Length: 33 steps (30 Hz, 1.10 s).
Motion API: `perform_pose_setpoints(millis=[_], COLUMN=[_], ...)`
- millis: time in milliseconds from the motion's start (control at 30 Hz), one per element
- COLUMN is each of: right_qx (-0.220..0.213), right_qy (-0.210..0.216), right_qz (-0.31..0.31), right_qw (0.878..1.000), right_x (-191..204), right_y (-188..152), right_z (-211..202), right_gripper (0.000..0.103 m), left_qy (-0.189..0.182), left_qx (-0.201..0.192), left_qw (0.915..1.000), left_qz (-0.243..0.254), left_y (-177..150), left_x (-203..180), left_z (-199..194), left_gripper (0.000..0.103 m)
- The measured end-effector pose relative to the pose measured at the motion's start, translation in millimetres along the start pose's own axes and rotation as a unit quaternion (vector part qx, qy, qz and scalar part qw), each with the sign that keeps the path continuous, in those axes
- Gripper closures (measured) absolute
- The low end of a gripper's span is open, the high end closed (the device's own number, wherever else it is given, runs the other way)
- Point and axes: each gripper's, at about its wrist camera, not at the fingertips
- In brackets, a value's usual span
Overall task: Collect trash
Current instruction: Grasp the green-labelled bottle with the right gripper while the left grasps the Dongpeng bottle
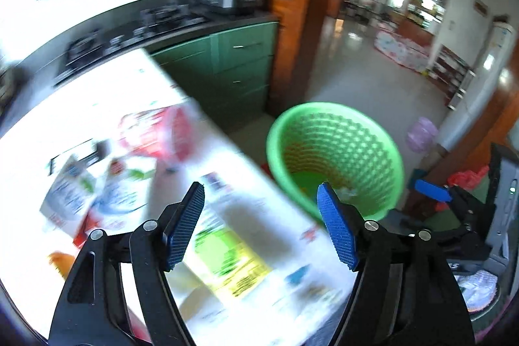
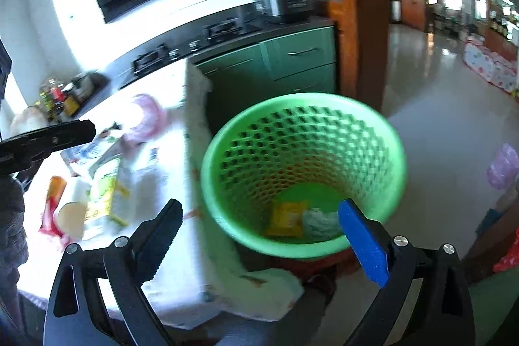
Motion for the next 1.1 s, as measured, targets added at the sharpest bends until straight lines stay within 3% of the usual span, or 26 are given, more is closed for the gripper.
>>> perform_pose_setpoints(millis=[133,433,733,967,1100], right_qx=[0.013,0.031,0.047,0.053,0.056], right_qy=[0.042,0.109,0.123,0.121,0.119], right_qz=[-0.026,-0.111,-0.151,-0.163,-0.162], right_qw=[0.999,0.987,0.980,0.978,0.978], right_x=[31,116,170,180,177], right_y=[0,2,7,10,10], right_z=[-3,1,21,31,33], right_gripper=[0.009,0.009,0.010,0.010,0.010], left_qy=[0.055,0.116,0.140,0.142,0.141], left_qx=[-0.020,-0.036,-0.020,0.002,0.010], left_qw=[0.9978,0.9853,0.9693,0.9576,0.9563], left_qz=[-0.031,-0.120,-0.201,-0.251,-0.256], left_y=[-17,-59,-86,-107,-112], left_x=[32,107,164,176,176], left_z=[-34,-90,-94,-77,-69], left_gripper=[0.031,0.030,0.030,0.025,0.022])
Point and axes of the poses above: each gripper's, at about its wrist camera, not at the fingertips, and z roughly the way its jaws point, x to its left, y to its top, and after that the axes turned 15 degrees about -y, right-handed
